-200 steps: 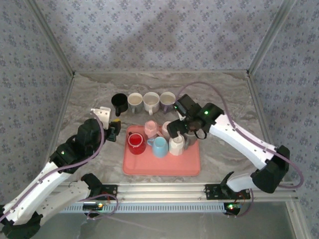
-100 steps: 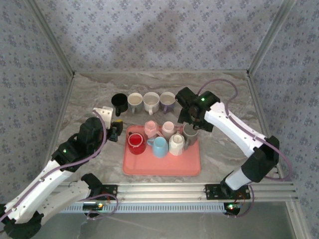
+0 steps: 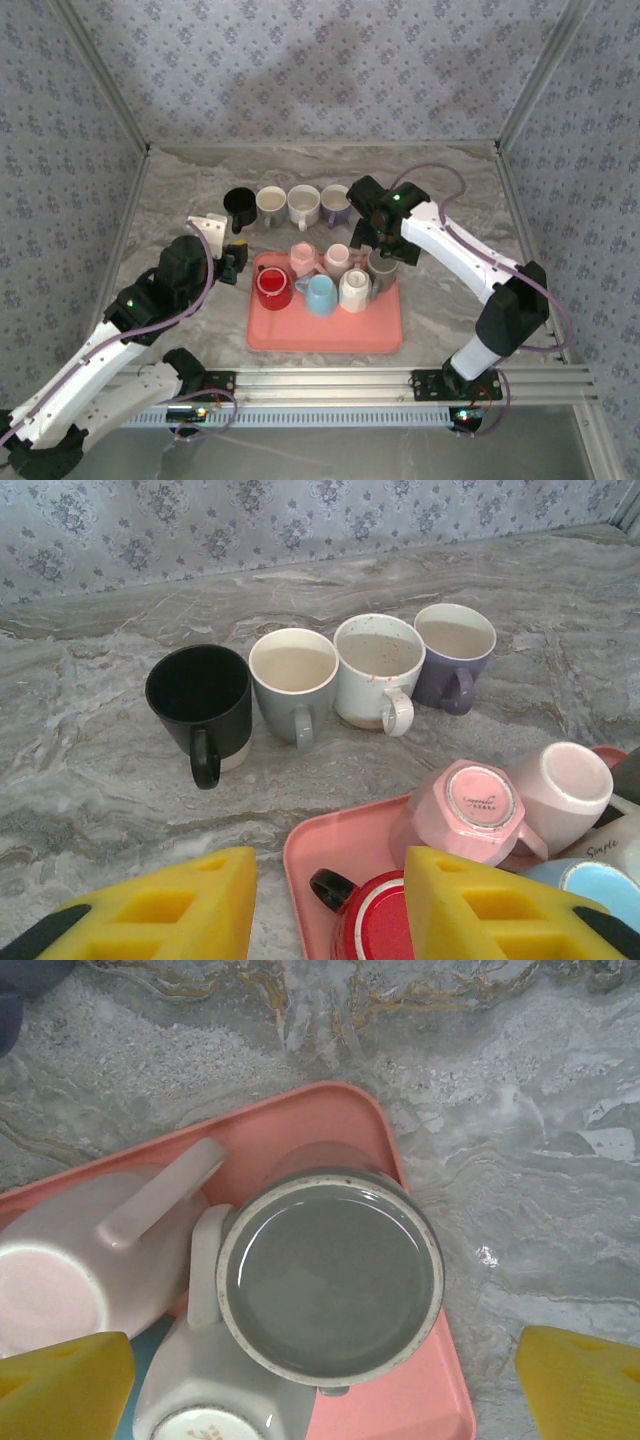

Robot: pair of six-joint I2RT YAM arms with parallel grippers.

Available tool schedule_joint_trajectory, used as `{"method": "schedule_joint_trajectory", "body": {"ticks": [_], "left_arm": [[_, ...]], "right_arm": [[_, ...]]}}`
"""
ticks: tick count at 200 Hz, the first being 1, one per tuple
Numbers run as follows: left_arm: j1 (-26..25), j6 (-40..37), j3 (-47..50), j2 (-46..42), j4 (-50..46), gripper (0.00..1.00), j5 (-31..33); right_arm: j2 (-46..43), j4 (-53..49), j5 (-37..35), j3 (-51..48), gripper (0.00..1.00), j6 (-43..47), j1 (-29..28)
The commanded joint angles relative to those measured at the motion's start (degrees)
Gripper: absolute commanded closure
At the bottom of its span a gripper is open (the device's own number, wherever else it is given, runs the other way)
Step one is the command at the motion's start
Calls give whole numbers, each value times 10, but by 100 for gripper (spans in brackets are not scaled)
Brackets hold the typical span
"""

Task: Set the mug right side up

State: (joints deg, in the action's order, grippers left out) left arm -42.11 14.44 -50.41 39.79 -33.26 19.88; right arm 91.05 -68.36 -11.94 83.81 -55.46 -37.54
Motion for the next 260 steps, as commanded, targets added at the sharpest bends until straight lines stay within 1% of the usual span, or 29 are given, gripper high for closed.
{"method": "schedule_joint_trajectory", "body": {"ticks": [1,75,208,260], "left_arm": [[3,-3,2,-8,10,57,-7],[3,-4,3,-7,10,57,-8],[3,-4,4,-8,10,57,-6],[4,-5,5,-8,11,57,-5]], "right_arm": [[4,11,8,-23,0,9,9],[8,60,26,-67,0,28,24],[37,127,49,-111,0,23,42],[45,142,49,-125,8,11,48]]}}
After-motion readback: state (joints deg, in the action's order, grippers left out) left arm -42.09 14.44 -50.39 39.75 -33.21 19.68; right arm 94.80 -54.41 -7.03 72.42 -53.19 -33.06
